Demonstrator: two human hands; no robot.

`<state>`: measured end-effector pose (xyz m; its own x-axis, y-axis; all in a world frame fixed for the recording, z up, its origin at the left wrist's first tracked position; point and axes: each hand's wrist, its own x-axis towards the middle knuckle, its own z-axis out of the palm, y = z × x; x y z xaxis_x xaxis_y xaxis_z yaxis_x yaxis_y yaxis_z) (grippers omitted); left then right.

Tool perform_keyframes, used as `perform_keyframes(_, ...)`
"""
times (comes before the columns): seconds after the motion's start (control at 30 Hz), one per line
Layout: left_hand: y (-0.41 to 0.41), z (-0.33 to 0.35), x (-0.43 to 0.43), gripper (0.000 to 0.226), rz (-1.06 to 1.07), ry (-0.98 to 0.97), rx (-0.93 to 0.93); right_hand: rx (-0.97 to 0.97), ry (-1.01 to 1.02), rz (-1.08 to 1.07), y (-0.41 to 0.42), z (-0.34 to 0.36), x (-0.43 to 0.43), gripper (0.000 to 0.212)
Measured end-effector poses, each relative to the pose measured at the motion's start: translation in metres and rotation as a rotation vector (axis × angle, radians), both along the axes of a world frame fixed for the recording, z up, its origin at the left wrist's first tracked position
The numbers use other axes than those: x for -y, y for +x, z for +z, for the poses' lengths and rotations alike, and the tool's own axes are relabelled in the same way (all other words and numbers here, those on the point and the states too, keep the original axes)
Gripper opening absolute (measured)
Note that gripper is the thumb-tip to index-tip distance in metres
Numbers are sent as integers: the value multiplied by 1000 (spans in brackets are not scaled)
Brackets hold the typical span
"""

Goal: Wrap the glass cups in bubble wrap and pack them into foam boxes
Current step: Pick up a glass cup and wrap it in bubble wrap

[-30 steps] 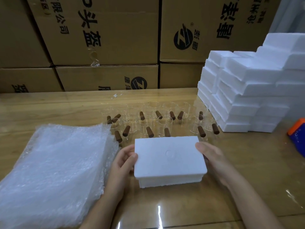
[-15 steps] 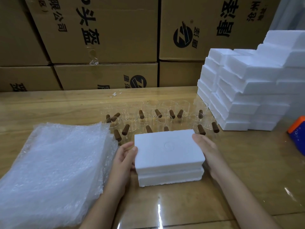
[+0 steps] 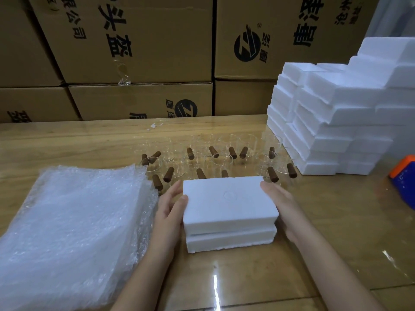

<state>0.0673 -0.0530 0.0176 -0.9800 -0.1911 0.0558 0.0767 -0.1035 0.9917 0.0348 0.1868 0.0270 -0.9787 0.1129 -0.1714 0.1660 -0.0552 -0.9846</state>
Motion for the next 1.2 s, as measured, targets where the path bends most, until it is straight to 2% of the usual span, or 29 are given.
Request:
perform_keyframes(0.1,-1,0,-2,29,-29,-10,0,34,-31,16,-1,1,0,26)
perform_keyframes(0.23,-3,-1,-3,28,-21,-1,23,41,-41,42,2,1,-1,31)
perform_keyframes(0.43,5,-3,-2,33,-36,-43,20,21,-7,21,8,-2,-2,16)
perform_keyframes(0.7,1,-1,-2,31,-12,-49,41,40,-64,34,3,1,2,32)
perform_keyframes(0.8,1,0,-2,21,-28,-70,46,-4,-70,47,4,2,1,25)
perform_keyframes(0.93,3,3,-3,18,-79,-83,53,-21,-83,79,5,0,0,24)
perform_keyframes(1.0,4,5,-2,27,-89,-93,54,-23,-83,82,7,-1,0,20)
perform_keyframes(1.1,4,4,-1,19,-75,-94,57,-17,-88,77,7,-1,0,18)
perform_keyframes(1.2,4,3,-1,26,-60,-106,70,-25,-86,66,6,-1,-1,17)
